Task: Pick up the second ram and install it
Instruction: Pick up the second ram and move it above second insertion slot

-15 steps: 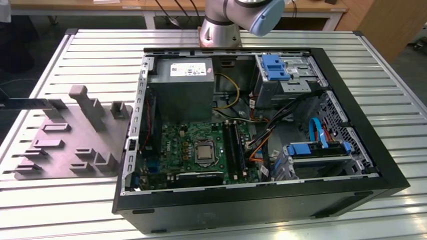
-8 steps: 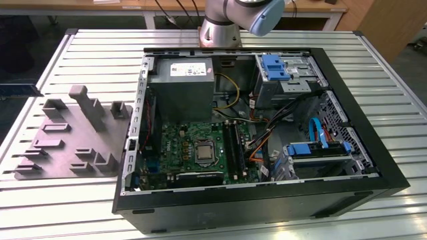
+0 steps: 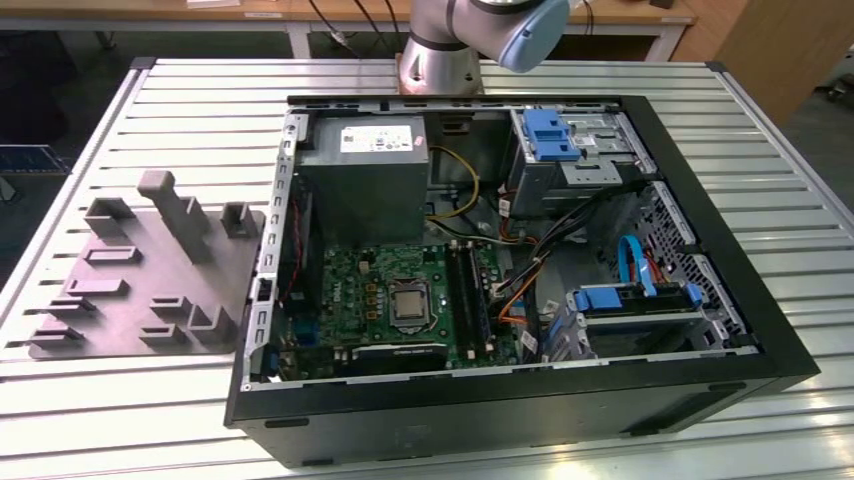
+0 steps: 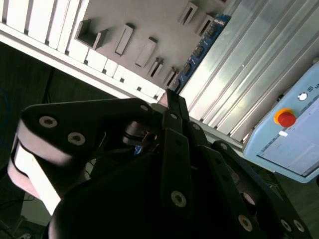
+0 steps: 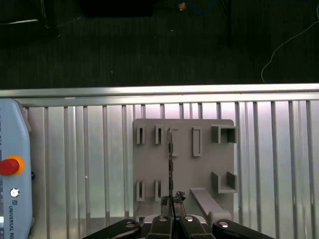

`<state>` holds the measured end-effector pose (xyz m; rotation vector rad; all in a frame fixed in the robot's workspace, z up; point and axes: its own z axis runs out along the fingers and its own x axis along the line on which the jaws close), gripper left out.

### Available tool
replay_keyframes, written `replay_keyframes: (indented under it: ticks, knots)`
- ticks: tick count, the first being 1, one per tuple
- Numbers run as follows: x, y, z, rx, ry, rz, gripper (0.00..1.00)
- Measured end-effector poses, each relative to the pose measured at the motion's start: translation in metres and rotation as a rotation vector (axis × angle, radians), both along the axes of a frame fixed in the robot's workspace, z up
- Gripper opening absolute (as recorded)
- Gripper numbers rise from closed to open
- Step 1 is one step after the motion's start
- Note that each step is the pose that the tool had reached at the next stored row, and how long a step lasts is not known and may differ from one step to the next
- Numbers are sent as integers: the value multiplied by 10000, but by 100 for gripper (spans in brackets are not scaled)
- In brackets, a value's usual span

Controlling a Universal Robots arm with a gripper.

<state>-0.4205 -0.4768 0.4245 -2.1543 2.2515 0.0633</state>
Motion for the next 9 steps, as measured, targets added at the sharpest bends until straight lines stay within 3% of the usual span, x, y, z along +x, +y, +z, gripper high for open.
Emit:
replay_keyframes:
  ticks: [5,9]
  knots:
    - [15,2,2,-2,3,-1,11]
    - [113,1,1,-2,3,-1,11]
